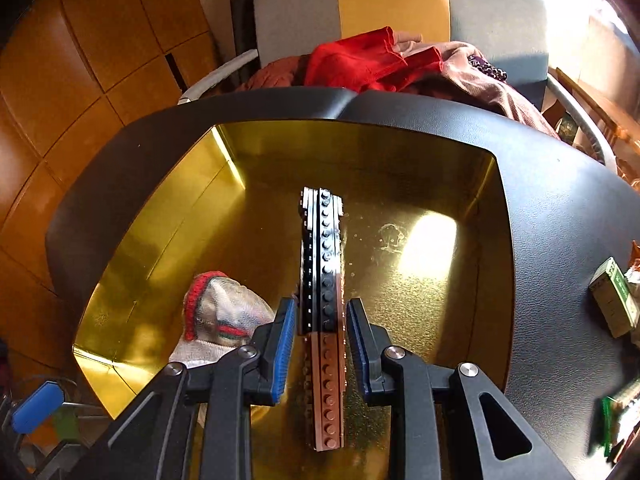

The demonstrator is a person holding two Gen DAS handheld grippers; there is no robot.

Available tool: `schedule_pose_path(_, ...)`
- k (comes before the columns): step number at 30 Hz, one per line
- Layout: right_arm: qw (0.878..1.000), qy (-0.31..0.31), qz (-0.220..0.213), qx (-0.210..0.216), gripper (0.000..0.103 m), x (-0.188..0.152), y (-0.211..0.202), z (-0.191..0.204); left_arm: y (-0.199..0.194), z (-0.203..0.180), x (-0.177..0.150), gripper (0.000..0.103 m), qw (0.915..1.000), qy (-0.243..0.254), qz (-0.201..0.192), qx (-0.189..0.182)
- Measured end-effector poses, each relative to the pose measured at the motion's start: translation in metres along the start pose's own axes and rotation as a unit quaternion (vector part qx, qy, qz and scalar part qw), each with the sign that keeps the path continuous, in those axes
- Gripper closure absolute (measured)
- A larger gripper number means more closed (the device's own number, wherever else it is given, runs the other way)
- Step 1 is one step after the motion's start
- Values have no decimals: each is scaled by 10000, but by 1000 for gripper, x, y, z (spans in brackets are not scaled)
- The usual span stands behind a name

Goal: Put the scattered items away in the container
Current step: 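Lower the Lego strip into the gold tray and open the right gripper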

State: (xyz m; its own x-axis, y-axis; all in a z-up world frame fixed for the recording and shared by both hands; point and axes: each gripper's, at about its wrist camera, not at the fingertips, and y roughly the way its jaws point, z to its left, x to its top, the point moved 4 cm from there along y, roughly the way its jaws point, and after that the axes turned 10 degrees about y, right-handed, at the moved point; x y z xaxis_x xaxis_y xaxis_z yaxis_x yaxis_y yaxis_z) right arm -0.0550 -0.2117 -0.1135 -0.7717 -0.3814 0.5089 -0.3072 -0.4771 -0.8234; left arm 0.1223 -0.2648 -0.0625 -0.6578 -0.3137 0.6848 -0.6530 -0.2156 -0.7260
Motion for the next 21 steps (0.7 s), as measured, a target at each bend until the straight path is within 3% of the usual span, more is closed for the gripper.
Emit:
schedule_pose_path(12,9993,18,-348,167,76,-2,-31,-5,3,-12,2,49,9998,155,29,-81)
schedule_pose_path(21,9959,155,-883,-77,76,-13,-79,-32,6,-45,17,49,9977,614,-22,-282)
